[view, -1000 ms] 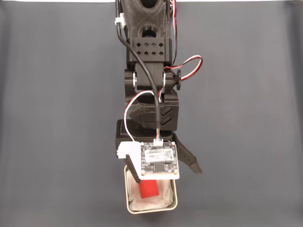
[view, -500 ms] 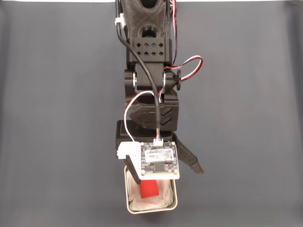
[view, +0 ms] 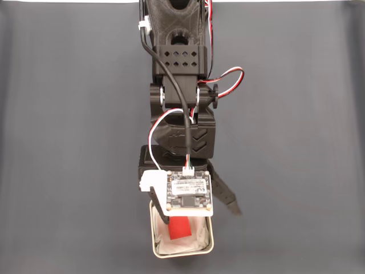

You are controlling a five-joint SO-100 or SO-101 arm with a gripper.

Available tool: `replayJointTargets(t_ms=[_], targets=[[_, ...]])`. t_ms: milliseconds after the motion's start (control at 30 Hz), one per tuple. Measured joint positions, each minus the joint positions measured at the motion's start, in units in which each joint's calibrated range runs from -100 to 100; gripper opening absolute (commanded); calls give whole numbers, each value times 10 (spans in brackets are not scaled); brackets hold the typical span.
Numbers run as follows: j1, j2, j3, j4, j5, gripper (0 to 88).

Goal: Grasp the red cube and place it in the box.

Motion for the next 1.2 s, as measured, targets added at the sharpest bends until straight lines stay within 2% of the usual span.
replayJointTargets(t_ms=[67,100,367,833,1200], targets=[[0,-14,0,0,-6,37],[0,-24,0,0,-9,0],[-22,-222,100,0,-29,0],[-39,-752,701,3,-25,0],[-37,-972,990,106,-25,0]])
